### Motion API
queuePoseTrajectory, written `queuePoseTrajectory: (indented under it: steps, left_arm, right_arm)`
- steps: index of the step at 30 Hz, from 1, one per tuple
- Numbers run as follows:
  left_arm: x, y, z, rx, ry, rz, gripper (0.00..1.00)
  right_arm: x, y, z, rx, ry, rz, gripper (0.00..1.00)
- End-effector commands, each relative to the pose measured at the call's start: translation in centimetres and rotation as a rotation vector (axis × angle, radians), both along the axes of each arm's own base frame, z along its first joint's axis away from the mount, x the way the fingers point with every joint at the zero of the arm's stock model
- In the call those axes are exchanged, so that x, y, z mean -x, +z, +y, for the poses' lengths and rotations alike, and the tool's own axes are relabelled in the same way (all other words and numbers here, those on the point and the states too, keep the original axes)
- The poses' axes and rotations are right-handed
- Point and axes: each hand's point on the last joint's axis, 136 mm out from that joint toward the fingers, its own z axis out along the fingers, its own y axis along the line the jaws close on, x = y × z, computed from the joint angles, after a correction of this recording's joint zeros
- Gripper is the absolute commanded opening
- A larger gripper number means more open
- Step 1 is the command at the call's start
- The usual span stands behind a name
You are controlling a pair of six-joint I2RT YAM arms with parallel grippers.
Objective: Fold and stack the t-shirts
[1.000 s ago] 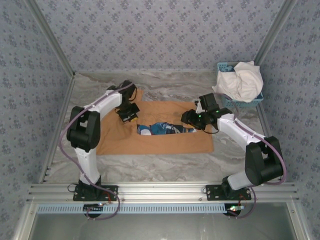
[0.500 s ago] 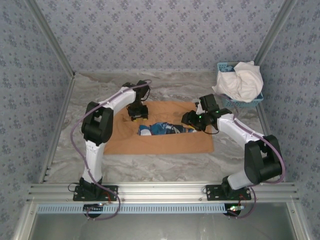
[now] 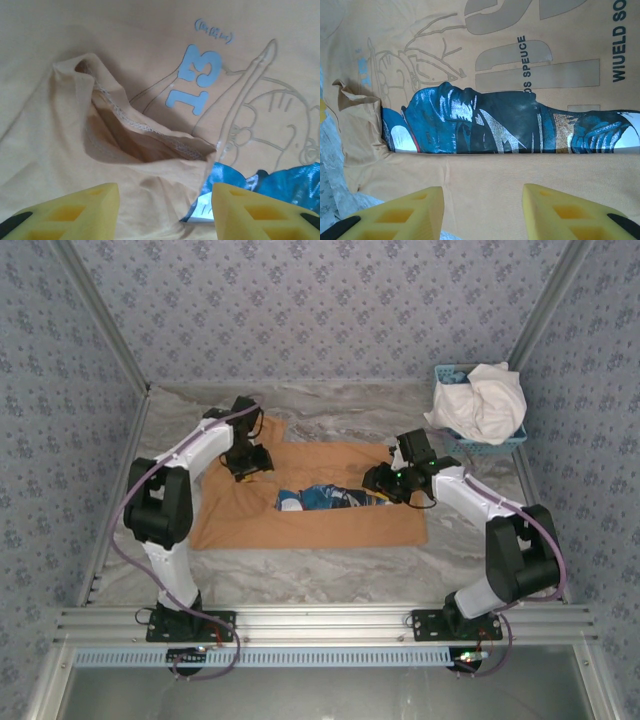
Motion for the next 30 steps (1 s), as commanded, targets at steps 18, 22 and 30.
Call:
queuePoseTrajectory:
  steps: [18, 22, 30]
  left_arm:
    - [0.3, -3.4, -4.1, -0.103, -0.177, 0.081, 0.18]
    - [0.5, -3.4, -4.7, -0.108, -0.206, 0.081, 0.10]
    - [1.0, -3.5, -5.1, -0.115, -0.240, 0.086, 0.00]
  right_arm:
    - [0.7, -0.4, -0.1, -0.016, 0.000, 0.032, 0.45]
    - [0.7, -0.4, -0.1, -0.019, -0.001, 0.031, 0.44]
    - [0.5, -0.4, 0.0, -0.023, -0.004, 0.031, 0.43]
